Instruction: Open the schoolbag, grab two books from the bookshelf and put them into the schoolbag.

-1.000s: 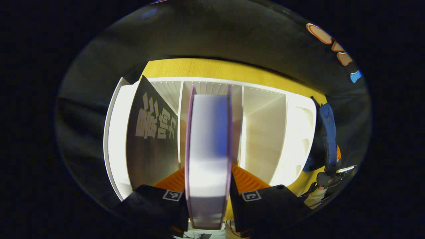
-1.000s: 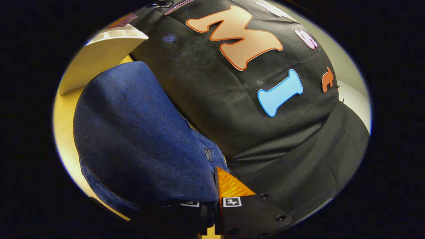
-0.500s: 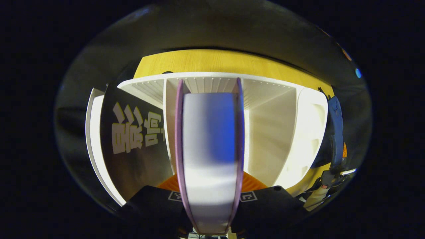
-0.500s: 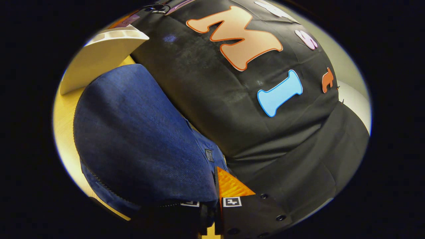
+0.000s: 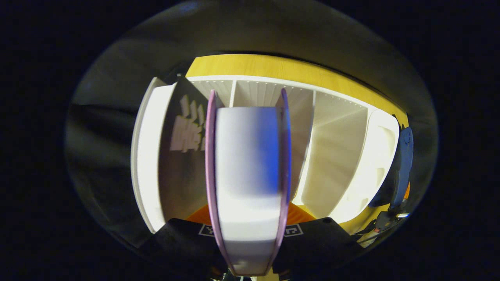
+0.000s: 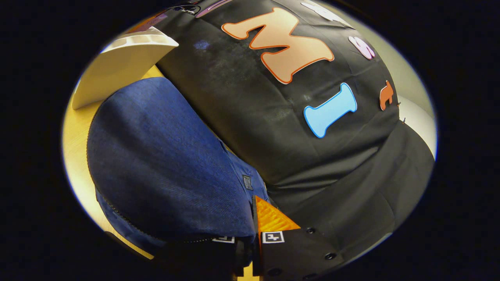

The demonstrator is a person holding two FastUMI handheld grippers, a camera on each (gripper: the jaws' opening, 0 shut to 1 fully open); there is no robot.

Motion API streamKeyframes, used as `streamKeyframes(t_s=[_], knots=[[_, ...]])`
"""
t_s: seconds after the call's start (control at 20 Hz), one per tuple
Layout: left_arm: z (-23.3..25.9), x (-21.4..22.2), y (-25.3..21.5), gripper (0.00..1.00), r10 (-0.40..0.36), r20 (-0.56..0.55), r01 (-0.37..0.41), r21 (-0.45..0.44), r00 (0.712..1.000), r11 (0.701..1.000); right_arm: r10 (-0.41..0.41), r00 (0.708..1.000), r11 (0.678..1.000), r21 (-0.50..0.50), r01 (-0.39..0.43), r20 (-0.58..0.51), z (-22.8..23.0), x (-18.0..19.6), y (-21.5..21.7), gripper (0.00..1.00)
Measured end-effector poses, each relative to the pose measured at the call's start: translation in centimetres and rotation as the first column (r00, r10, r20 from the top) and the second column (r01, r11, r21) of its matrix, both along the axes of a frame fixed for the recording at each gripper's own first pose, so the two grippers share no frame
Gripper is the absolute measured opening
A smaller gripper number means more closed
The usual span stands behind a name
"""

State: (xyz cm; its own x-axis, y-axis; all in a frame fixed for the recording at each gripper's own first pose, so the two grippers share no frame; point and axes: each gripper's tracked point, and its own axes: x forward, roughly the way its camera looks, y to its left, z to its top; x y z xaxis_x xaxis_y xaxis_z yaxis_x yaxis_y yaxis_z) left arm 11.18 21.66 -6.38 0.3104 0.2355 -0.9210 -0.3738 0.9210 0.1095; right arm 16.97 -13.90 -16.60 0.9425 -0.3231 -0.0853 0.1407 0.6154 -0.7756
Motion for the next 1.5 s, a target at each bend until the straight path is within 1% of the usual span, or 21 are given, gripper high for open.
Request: streamKeyframes(t_s=[0.1, 0.3, 0.5, 0.6, 0.75, 0.85, 0.9, 1.05, 1.15, 1.2, 1.3, 1.35, 1.45, 1.5], knots=[[2.0, -1.8, -1.2, 0.40, -0.011, 0.023, 0.012, -0.016, 1.000, 1.000, 0.001, 1.000, 1.000, -0.001, -0.001, -0.001, 0.1, -0.1, 0.1, 0.09], [5.2, -5.2, -3.0, 0.40, -0.032, 0.082, 0.033, -0.017, 0.996, 0.999, 0.005, 1.000, 1.000, 0.003, -0.005, -0.002, 0.0, -0.4, 0.0, 0.08], [8.2, -8.0, -5.2, 0.40, -0.012, 0.134, 0.019, -0.048, 0.991, 0.999, 0.009, 1.000, 1.000, 0.009, -0.009, -0.007, -0.1, -0.6, -0.1, 0.08], [10.0, -9.3, -6.7, 0.40, -0.014, 0.166, 0.023, -0.055, 0.986, 0.998, 0.009, 1.000, 1.000, 0.015, -0.008, -0.008, -0.1, -0.7, 0.0, 0.09], [11.6, -11.1, -9.6, 0.41, -0.055, 0.209, 0.069, -0.057, 0.976, 0.996, 0.008, 1.000, 0.999, 0.039, -0.007, -0.017, -0.3, -0.8, -0.1, 0.09], [11.9, -11.8, -12.5, 0.41, -0.099, 0.247, 0.123, -0.084, 0.964, 0.989, 0.004, 1.000, 0.998, 0.057, -0.003, -0.025, -0.6, -0.9, -0.2, 0.08], [11.9, -11.9, -14.3, 0.41, -0.120, 0.269, 0.154, -0.110, 0.956, 0.982, 0.003, 1.000, 0.998, 0.061, -0.002, -0.026, -0.5, -0.9, -0.2, 0.09], [10.4, -12.1, -19.4, 0.41, -0.191, 0.313, 0.261, -0.199, 0.931, 0.945, -0.003, 1.000, 0.996, 0.087, 0.006, -0.027, -0.3, -1.2, -0.3, 0.09], [8.3, -11.8, -22.4, 0.41, -0.218, 0.334, 0.313, -0.263, 0.917, 0.913, -0.008, 1.000, 0.993, 0.114, 0.011, -0.023, -0.1, -1.2, -0.5, 0.09], [7.2, -11.2, -23.9, 0.41, -0.231, 0.351, 0.342, -0.296, 0.907, 0.892, -0.011, 1.000, 0.992, 0.127, 0.014, -0.021, 0.0, -1.2, -0.6, 0.08], [5.7, -9.9, -25.8, 0.40, -0.254, 0.399, 0.397, -0.333, 0.881, 0.855, -0.013, 1.000, 0.989, 0.146, 0.016, -0.018, 0.3, -1.2, -0.7, 0.08], [4.4, -9.0, -26.4, 0.40, -0.257, 0.424, 0.415, -0.339, 0.868, 0.844, -0.013, 1.000, 0.988, 0.152, 0.015, -0.017, 0.4, -1.1, -0.7, 0.09], [2.1, -7.3, -27.3, 0.40, -0.247, 0.451, 0.427, -0.357, 0.858, 0.830, -0.014, 1.000, 0.986, 0.169, 0.015, -0.012, 0.9, -1.4, -1.0, 0.09], [1.2, -6.6, -27.6, 0.39, -0.231, 0.461, 0.423, -0.373, 0.857, 0.825, -0.014, 1.000, 0.984, 0.180, 0.016, -0.011, 1.0, -1.3, -1.1, 0.08]])
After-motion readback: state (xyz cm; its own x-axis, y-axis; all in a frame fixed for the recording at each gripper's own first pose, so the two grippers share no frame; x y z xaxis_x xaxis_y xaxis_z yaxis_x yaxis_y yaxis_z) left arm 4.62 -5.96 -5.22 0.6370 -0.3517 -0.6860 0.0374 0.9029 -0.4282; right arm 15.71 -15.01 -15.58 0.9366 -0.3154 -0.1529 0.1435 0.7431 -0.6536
